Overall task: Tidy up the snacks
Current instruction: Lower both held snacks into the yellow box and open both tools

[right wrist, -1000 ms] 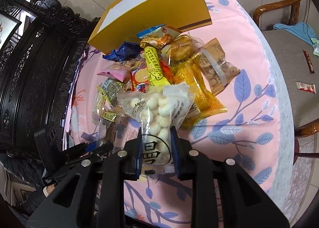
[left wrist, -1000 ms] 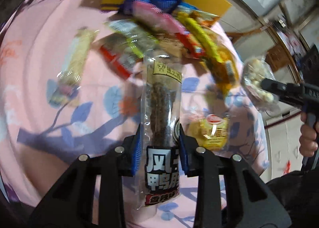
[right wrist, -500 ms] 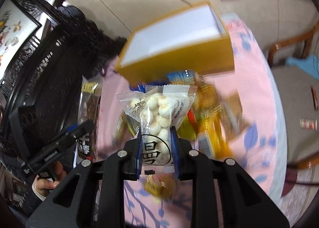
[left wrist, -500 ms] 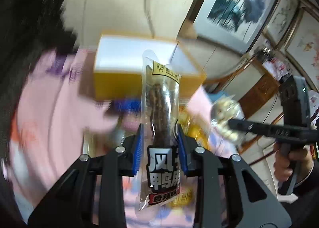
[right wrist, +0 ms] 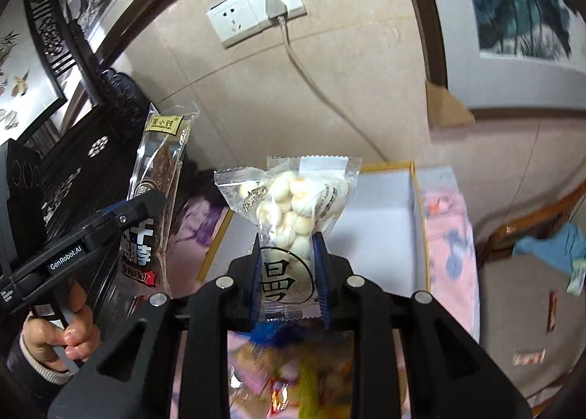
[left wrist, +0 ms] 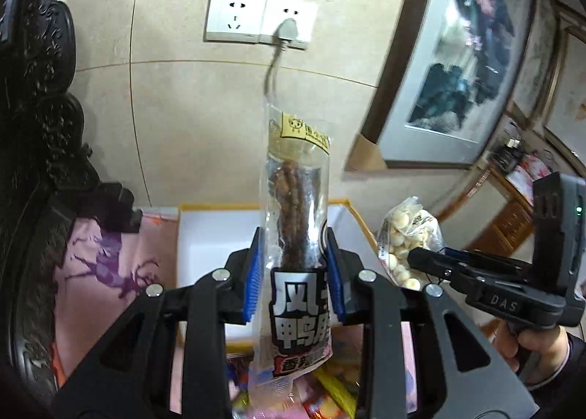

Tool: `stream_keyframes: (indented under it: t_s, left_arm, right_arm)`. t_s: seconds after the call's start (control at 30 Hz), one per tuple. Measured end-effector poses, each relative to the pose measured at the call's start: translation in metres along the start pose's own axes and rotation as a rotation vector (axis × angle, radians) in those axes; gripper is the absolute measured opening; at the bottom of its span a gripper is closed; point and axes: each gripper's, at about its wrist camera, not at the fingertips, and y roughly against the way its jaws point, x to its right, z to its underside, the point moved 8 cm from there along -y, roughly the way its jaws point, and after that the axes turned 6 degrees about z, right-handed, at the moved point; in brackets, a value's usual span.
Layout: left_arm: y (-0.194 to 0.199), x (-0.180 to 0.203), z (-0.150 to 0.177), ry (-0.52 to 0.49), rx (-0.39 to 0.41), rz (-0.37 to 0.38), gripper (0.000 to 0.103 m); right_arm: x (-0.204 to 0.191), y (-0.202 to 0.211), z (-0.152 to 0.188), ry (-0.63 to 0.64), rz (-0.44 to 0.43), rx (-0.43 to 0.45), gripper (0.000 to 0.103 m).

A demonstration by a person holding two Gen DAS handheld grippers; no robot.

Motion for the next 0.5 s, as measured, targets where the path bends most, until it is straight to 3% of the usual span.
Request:
stream_keyframes:
  t_s: [0.17, 0.2, 0.23, 0.27, 0.3, 0.37, 0.5]
  left_arm:
    - [-0.028, -0.013, -0.021, -0.004, -0.010, -0.054, 0.034]
    - [-0.030, -0.016, -0.024, 0.006, -0.012, -0.069, 0.048]
    - [-0.030, -0.019, -0.029, 0.025, -0.007, -0.084, 0.084]
    - [-0.028, -0.022, -0.033, 0.042, 0.009, -0.108, 0.096]
    - [-0.022, -0.024, -0.037, 0.058, 0.039, -0.139, 0.101]
    - [-0.010, -0.023, -0.042, 0.064, 0.078, -0.140, 0.101]
    - [0.005, -0.020, -0.034, 0.057, 0.062, -0.162, 0.101]
  right_arm:
    - [0.001, -0.023, -0.024, 0.033, 0.026, 0.011, 0.027]
    - [0.001, -0.027, -0.029, 0.043, 0.035, 0.008, 0.031]
    - [0.002, -0.027, -0.032, 0.045, 0.048, 0.018, 0.037]
    - [0.003, -0.026, -0.036, 0.041, 0.059, 0.030, 0.059]
    - [0.005, -0.021, -0.040, 0.027, 0.065, 0.059, 0.068]
    - [0.006, -0.013, -0.043, 0.028, 0.062, 0.084, 0.068]
    - [0.008, 0.001, -0.034, 0.042, 0.068, 0.084, 0.068]
